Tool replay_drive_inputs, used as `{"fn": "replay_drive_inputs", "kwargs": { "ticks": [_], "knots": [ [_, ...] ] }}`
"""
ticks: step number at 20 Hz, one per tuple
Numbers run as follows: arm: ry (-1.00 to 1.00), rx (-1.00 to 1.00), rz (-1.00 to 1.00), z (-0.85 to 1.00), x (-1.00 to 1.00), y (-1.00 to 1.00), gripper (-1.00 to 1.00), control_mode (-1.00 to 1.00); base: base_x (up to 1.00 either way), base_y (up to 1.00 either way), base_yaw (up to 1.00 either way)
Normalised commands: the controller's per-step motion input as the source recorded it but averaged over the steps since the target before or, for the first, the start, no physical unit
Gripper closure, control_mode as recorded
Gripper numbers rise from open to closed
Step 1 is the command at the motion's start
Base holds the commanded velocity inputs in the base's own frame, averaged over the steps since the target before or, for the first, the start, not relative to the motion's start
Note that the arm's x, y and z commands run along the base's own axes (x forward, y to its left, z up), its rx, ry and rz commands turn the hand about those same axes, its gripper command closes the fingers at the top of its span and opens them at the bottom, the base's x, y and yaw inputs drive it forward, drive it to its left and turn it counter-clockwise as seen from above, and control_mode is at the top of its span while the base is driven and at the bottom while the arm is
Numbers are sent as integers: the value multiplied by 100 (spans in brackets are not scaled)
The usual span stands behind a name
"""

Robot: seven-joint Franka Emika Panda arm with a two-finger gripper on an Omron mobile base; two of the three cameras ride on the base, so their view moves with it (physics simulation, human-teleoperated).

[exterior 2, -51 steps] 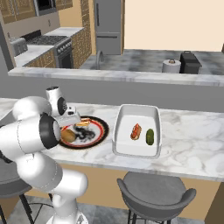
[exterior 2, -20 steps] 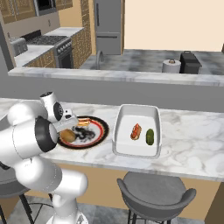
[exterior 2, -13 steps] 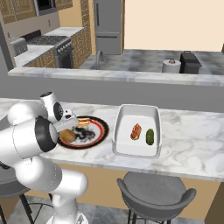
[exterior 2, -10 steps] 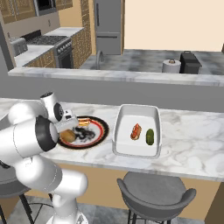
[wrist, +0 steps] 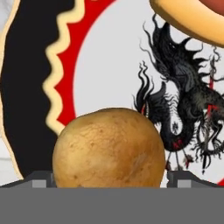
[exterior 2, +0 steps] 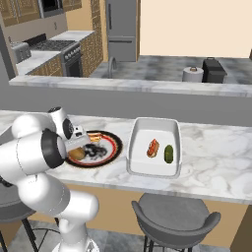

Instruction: Place one cooked food and one vegetable from the large plate to each tupperware container.

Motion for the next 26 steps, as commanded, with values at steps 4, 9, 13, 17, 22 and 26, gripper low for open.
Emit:
{"fn": "replay_drive_inputs", "kwargs": {
  "ticks": [4,9,13,17,22,26],
  "knots": [
    [0,0,0,0,0,0,-100,-100,0,0,0],
    [0,0,0,0,0,0,100,-100,0,0,0],
    [0,0,0,0,0,0,100,-100,0,0,0],
    [0,0,0,0,0,0,100,-100,0,0,0],
    [0,1,-5,16,0,0,100,-100,0,0,0],
    [0,17,-26,89,0,1,100,-100,0,0,0]
  ]
}}
